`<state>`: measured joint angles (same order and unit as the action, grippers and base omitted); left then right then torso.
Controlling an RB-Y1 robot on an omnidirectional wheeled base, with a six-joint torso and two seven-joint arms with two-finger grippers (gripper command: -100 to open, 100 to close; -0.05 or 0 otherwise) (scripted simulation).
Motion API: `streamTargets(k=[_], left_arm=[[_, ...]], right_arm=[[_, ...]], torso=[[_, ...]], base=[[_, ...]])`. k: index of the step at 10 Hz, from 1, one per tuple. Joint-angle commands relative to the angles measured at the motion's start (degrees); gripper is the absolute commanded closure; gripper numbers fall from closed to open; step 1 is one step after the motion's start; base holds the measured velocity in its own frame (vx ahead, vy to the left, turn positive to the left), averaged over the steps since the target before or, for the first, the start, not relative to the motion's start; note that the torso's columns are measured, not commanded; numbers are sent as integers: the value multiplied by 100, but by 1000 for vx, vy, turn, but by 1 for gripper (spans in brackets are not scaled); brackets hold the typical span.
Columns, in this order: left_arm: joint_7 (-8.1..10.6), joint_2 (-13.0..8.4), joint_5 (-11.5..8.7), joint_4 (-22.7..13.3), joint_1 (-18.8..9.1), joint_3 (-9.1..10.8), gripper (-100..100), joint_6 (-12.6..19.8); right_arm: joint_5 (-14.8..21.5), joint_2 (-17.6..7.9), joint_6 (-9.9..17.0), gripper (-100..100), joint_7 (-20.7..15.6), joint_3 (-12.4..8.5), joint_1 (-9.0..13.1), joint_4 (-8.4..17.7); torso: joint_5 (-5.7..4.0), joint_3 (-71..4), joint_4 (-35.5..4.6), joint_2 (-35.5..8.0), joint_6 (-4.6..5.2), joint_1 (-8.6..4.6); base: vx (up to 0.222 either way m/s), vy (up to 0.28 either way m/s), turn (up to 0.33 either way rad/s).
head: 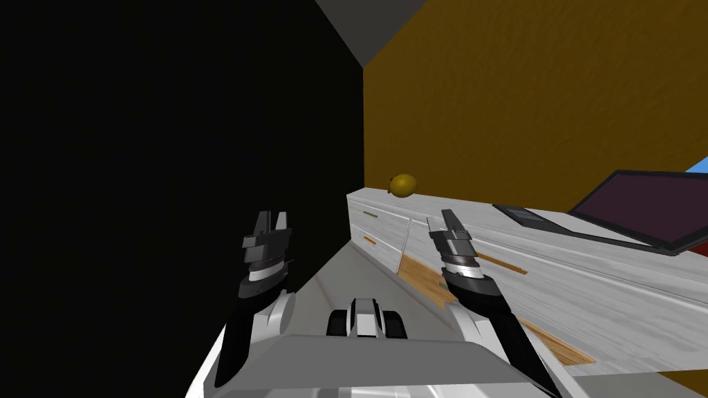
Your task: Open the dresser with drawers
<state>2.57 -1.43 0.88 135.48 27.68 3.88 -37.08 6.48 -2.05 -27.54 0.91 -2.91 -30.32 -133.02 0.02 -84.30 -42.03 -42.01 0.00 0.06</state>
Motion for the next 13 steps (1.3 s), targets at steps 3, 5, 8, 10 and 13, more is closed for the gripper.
streamTargets(k=[3,5,8,10,13], left_arm=[[0,0,0,0,1,0,0,0],[0,0,0,0,0,0,0,0],[0,0,0,0,0,0,0,0],[0,0,0,0,0,0,0,0],[0,0,0,0,0,0,0,0]], right_arm=[[649,-537,466,-100,-225,47,96,264],[884,-613,603,-100,-294,63,126,344],[1324,-728,912,-100,-450,98,193,520],[1585,-768,1082,-100,-536,118,230,615],[2075,-820,1451,-100,-720,162,311,823]], torso=[[-1,-31,-23,-20,0,-4],[-2,-24,-27,-32,0,-8],[-1,-28,-25,-27,0,-6],[-3,-24,-27,-33,0,-9],[0,-30,-24,-24,0,-2]], base=[[61,37,-13],[47,33,-7],[61,41,-14],[46,29,-11],[72,54,-15]])
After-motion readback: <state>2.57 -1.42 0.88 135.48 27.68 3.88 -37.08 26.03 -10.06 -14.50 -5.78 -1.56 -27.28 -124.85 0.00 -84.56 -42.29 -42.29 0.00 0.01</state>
